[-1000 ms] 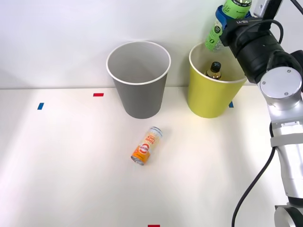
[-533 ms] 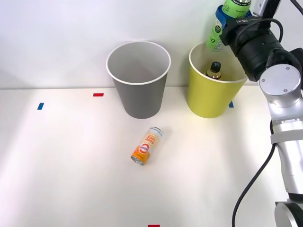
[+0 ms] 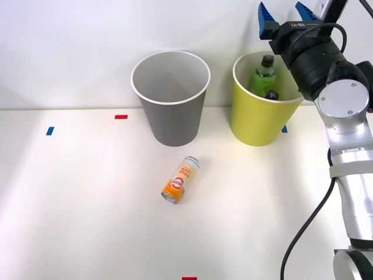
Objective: Put cans in the gray bin, plastic bottles in the light green bin
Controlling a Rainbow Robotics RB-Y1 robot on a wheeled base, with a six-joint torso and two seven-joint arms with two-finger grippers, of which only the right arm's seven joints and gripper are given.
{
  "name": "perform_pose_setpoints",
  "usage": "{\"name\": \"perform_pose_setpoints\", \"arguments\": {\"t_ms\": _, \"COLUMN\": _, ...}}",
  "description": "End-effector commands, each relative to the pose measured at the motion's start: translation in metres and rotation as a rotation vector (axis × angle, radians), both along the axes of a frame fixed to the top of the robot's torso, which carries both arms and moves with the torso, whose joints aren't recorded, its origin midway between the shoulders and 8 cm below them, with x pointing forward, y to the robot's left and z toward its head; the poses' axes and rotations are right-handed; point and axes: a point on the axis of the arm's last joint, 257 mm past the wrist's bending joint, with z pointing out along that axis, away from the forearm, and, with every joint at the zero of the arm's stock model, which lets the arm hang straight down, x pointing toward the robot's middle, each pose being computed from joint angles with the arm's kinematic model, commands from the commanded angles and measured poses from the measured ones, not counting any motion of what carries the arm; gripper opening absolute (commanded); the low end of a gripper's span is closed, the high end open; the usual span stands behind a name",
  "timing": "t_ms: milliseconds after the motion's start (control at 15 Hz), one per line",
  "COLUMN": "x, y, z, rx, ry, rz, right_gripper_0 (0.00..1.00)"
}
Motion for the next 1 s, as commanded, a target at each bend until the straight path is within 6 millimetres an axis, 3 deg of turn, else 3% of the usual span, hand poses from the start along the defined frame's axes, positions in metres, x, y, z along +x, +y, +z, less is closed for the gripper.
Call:
{"name": "perform_pose_setpoints", "arguments": {"t_ms": 67, "x": -0.001, "y": 0.004, "z": 0.000, "rx": 0.001, "ry": -0.001, "rz": 0.005, "right_gripper_0": 0.88}}
{"name": "perform_pose_setpoints", "arguments": {"t_ms": 333, "x": -0.009, "y": 0.009, "z": 0.004, "rx": -0.038, "ry": -0.025, "rz": 0.001, "right_gripper_0": 0.88}}
{"name": "perform_pose_setpoints", "arguments": {"t_ms": 467, "x": -0.040, "y": 0.015, "z": 0.000, "rx": -0.098, "ry": -0.063, "rz": -0.008, "right_gripper_0": 0.88}}
{"name": "perform_pose_setpoints", "arguments": {"t_ms": 667, "x": -0.100, "y": 0.018, "z": -0.020, "rx": 0.032, "ry": -0.102, "rz": -0.006, "right_gripper_0": 0.88}}
{"name": "perform_pose_setpoints", "arguments": {"t_ms": 867, "x": -0.154, "y": 0.006, "z": -0.057, "rx": 0.132, "ry": -0.056, "rz": -0.027, "right_gripper_0": 0.88}}
{"name": "perform_pose_setpoints", "arguments": {"t_ms": 1000, "x": -0.175, "y": 0.001, "z": -0.077, "rx": 0.140, "ry": -0.015, "rz": -0.040, "right_gripper_0": 0.88}}
